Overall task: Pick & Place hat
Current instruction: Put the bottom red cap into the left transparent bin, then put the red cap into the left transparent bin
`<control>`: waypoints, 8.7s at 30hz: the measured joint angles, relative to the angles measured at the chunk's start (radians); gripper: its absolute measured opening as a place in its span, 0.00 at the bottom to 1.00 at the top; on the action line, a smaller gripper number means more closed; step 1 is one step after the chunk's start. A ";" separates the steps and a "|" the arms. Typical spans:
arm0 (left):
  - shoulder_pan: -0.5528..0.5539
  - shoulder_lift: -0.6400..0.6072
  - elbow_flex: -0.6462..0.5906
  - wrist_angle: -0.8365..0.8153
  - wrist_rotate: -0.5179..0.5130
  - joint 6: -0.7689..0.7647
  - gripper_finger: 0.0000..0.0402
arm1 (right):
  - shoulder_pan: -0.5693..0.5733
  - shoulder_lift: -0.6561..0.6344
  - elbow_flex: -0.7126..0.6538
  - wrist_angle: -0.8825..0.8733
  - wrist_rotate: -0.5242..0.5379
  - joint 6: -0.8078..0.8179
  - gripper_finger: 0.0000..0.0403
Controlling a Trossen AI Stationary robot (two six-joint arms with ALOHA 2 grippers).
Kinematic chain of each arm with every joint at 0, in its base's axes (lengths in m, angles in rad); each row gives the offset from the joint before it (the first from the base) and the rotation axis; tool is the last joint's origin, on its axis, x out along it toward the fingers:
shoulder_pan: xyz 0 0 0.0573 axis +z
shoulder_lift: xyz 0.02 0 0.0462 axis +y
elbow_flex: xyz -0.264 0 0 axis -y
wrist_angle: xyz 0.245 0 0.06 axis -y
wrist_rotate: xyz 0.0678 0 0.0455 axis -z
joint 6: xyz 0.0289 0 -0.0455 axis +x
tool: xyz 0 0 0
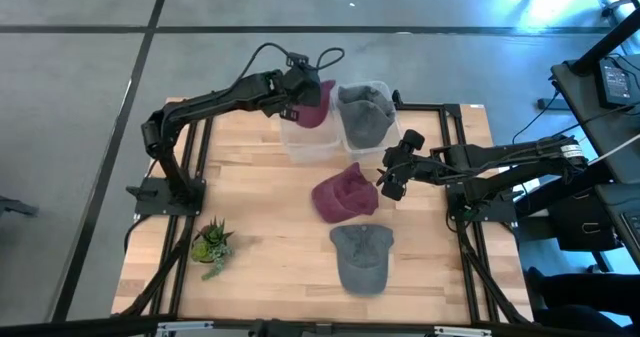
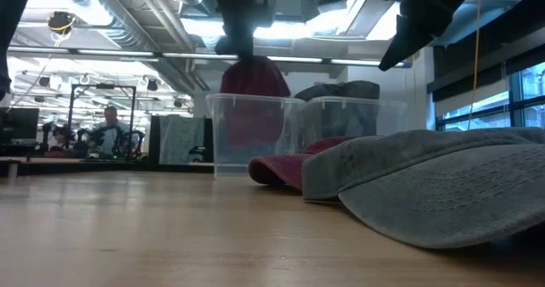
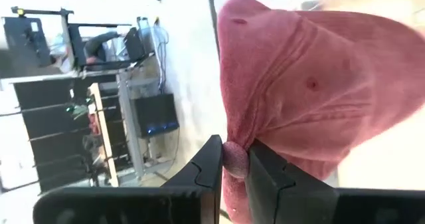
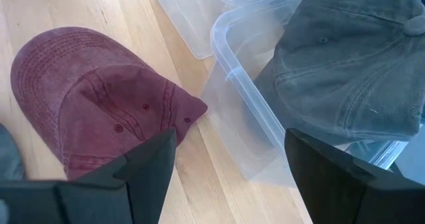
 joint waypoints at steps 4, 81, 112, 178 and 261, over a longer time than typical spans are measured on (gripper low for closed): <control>0.001 0.000 0.000 -0.001 0.013 0.012 0.09 | 0.000 0.000 0.000 0.000 0.000 0.002 0.69; 0.095 0.128 0.000 -0.044 -0.060 0.035 0.55 | 0.000 0.000 0.000 -0.054 -0.001 0.003 0.69; -0.060 -0.147 -0.119 -0.020 0.640 -0.783 0.55 | 0.028 0.002 0.000 -0.141 -0.160 0.504 0.69; -0.335 -0.400 -0.579 0.513 0.576 -0.944 0.55 | 0.178 0.209 -0.053 0.173 -0.171 0.037 0.01; -0.344 -0.370 -0.577 0.498 0.955 -0.931 0.69 | 0.210 0.295 0.201 0.599 -0.077 -1.561 0.03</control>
